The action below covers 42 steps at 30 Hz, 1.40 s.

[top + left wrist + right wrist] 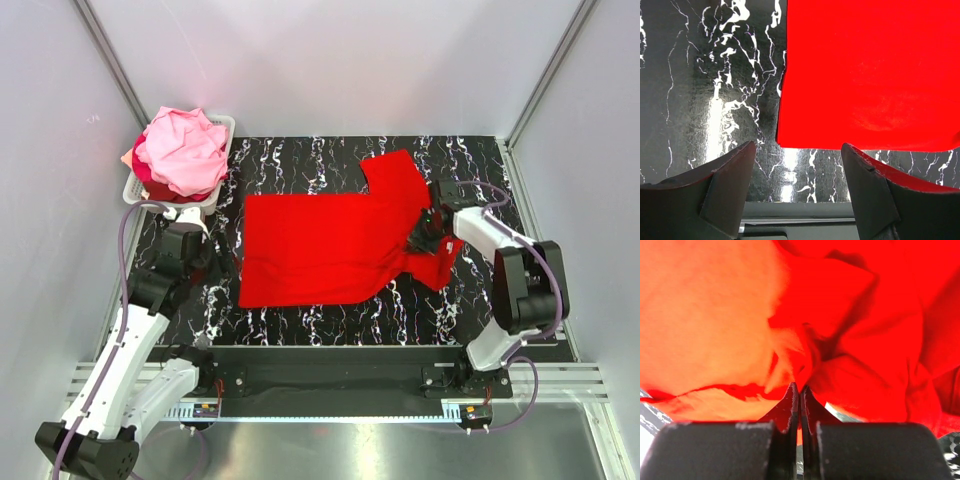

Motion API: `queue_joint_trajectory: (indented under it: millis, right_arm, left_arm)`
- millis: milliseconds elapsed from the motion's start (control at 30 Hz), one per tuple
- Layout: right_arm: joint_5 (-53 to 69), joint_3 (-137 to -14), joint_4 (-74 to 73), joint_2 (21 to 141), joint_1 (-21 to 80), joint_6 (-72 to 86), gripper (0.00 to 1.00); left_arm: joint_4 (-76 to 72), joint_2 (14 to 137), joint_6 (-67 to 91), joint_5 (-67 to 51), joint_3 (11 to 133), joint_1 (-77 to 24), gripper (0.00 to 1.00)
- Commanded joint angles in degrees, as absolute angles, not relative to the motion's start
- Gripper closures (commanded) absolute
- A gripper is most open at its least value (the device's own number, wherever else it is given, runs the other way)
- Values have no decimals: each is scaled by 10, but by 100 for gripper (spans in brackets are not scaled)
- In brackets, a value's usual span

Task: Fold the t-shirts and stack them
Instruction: Fold the tshirt

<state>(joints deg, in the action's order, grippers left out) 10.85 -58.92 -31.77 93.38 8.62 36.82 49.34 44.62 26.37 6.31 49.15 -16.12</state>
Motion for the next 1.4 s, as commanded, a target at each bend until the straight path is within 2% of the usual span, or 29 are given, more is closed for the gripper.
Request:
queue_joint_trajectory:
  millis: [0,133,167,367,467,500,533,567,600,633,700,867,1033,1167,1300,1367]
  right_arm:
    - [83,-648,-349,977,113,380,100]
    - [75,-705,-379,1010,128,378,91]
    - [72,-707,-382,1013,129,376,85]
    - [67,-682,-375,1005,130,372,82]
    - [59,-675,-386,997,131,361,75]
    - [53,-675,-392,991,130,357,71]
    - [43,-669,-400,984,130,352,56]
    - [19,-662,-409,965,130,350,49]
    - [4,-644,-414,953,129,349,33]
    - [-16,-633,-420,941,130,349,26]
    - [-52,-610,-430,895,127,348,18]
    - [-82,-535,-440,786,104,343,6]
    - [-90,-508,-457,736,53,361,5]
    - [-69,-495,-452,742,25,385,8]
    - [-48,-448,-423,726,-51,423,23]
    - [-14,-408,-385,709,-85,427,27]
  left_arm:
    - [462,434,254,84,499,-163,25]
    - [465,434,257,90,499,-163,24]
    - [464,434,257,91,499,-163,24]
    - [463,435,257,91,499,-163,24]
    - [463,439,257,91,499,-163,24]
    - [464,439,257,91,499,-163,24]
    - [464,439,257,92,498,-163,24]
    - [465,439,258,93,499,-163,24]
    - [464,438,257,93,499,-163,24]
    - [464,438,258,94,499,-163,24]
    - [463,437,258,94,498,-163,24]
    - [463,438,257,93,498,-163,24]
    - [463,438,257,92,498,-163,24]
    - [462,437,257,93,498,-163,24]
    - [463,435,257,93,498,-163,24]
    - [462,434,257,93,498,-163,24]
